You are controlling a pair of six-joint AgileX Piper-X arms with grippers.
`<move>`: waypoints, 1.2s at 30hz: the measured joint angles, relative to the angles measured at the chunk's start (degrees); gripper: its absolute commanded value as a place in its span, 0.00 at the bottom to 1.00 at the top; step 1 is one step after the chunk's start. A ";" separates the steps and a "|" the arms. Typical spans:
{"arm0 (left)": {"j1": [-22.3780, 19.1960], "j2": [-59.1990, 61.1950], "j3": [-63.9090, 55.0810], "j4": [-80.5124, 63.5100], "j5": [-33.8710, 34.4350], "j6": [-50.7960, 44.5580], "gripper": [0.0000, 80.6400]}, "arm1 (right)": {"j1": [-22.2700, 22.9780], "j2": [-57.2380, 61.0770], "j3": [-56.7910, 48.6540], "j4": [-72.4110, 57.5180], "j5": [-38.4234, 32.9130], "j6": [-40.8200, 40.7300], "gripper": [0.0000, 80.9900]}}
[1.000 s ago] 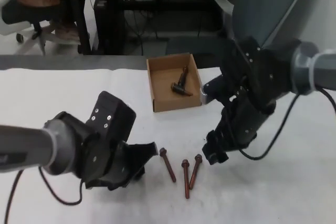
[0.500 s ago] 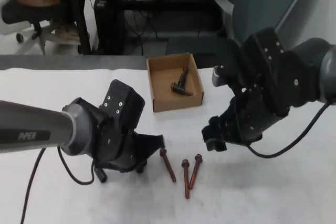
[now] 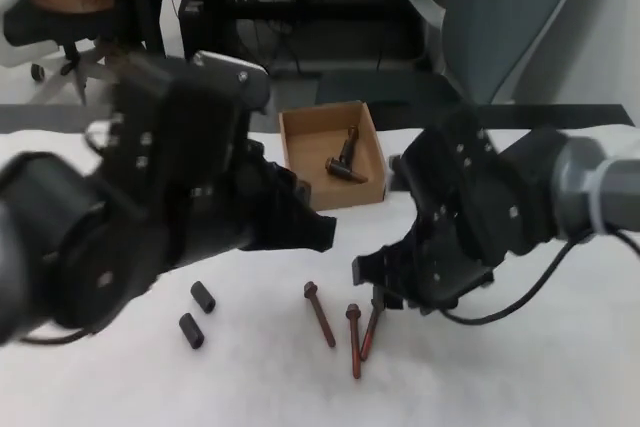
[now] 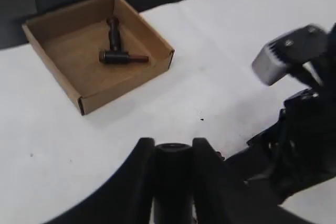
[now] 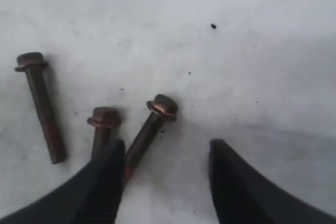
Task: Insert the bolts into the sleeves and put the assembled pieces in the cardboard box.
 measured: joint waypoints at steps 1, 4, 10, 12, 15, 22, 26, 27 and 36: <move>0.00 -1.47 1.06 -0.17 0.00 0.38 0.02 | 0.13 0.96 0.00 0.02 -0.08 0.55 0.57; 0.00 -5.28 5.04 -2.25 0.00 1.09 0.02 | 0.10 3.40 0.00 -0.84 -0.13 1.40 0.57; 0.36 -16.50 13.46 -13.72 0.00 1.64 0.02 | 0.10 5.13 -0.25 -2.56 -0.13 4.00 0.57; 0.71 -19.66 14.97 -15.28 0.00 1.78 0.02 | 0.10 5.63 -0.93 -2.56 0.01 4.42 0.57; 1.23 -22.83 17.07 -15.64 -0.11 1.78 0.02 | 0.10 6.47 -2.48 -2.73 -1.05 4.76 0.57; 1.23 -23.69 19.58 -13.71 -0.11 1.78 0.02 | 1.47 7.27 -6.13 -2.91 -0.56 5.11 0.57; 1.23 -23.69 19.58 -13.66 -0.11 1.78 0.02 | 1.50 7.52 -6.41 -3.01 0.62 5.11 0.57; 1.23 -23.69 19.58 -13.66 -0.11 1.78 0.02 | 1.50 7.80 -6.41 -3.01 0.62 5.11 0.57; 1.23 -23.69 19.58 -13.77 -0.11 1.78 0.02 | 1.79 12.73 -10.06 -0.53 1.43 5.11 0.23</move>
